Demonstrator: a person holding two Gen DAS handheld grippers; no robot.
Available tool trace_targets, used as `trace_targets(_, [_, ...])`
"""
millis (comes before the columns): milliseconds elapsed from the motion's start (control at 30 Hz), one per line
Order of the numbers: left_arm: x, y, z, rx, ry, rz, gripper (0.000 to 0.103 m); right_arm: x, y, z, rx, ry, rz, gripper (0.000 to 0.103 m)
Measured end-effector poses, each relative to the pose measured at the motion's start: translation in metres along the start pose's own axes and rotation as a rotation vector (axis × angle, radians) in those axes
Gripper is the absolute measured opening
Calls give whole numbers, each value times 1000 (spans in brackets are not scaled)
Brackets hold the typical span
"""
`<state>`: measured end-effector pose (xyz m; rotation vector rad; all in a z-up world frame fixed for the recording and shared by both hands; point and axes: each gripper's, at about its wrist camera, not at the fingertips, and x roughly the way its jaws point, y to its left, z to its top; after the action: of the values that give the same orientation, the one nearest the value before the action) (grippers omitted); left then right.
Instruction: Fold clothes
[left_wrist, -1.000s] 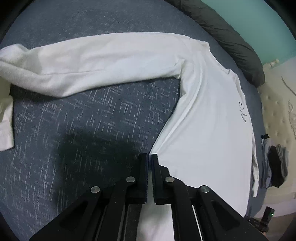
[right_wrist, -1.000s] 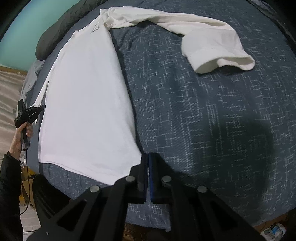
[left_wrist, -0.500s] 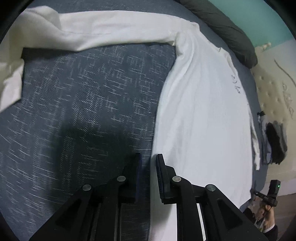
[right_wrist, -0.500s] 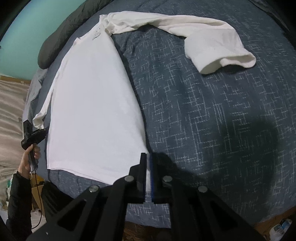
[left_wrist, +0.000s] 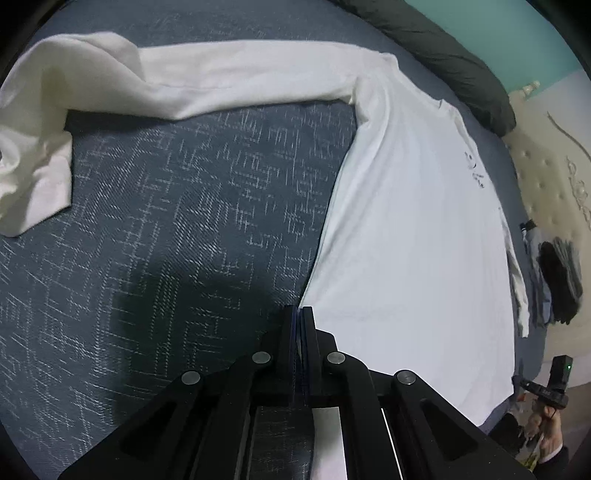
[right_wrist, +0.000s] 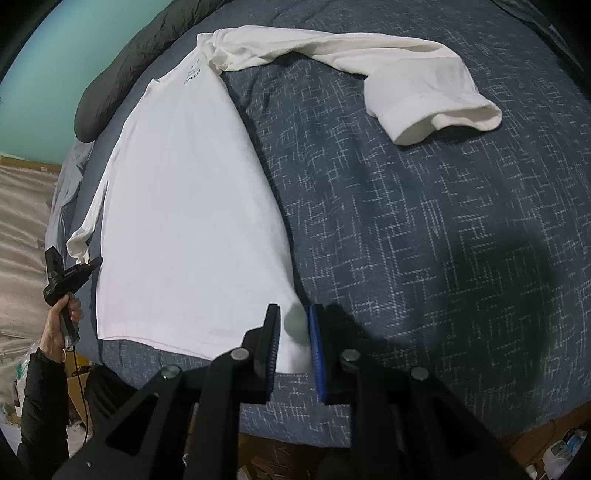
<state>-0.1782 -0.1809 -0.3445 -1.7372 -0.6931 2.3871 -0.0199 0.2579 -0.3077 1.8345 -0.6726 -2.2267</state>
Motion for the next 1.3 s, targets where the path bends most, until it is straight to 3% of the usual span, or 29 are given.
trace_targets(67, [0, -1, -1, -18, 11, -22, 3, -2, -1, 1, 3, -3, -6, 16])
trace_targets(133, [0, -7, -6, -8, 32, -18, 6, -4, -2, 1, 3, -5, -8, 29])
trace_targets(200, [-5, -9, -11, 10, 43, -23, 11, -5, -3, 1, 6, -6, -13, 35])
trace_targets(333, [-2, -14, -23, 27, 73, -62, 16, -5, -3, 0, 9, -7, -8, 35])
trace_targets(600, [1, -10, -46, 30, 110, -97, 11, 6, -1, -6, 4, 17, -29, 35])
trace_targets(633, [1, -11, -47, 36, 114, -96, 0, 7, -1, -7, 2, 17, -30, 33])
trace_targets(733, [-4, -14, -50, 52, 111, -78, 0, 6, 2, -9, -16, 17, -43, 13])
trace_targets(833, [-10, -13, -52, 50, 102, -57, 0, 3, 4, -11, -26, 3, -50, 5])
trace_targets(1100, [-11, -20, -62, 44, 126, -97, 0, -2, 7, -14, -24, -11, -46, 5])
trace_targets(1200, [-11, -26, -67, 53, 147, -105, 7, -3, 10, -12, -25, -10, -44, 4])
trace_targets(1300, [-8, -30, -74, 60, 171, -120, 26, -4, 13, -15, -23, -11, -38, 4])
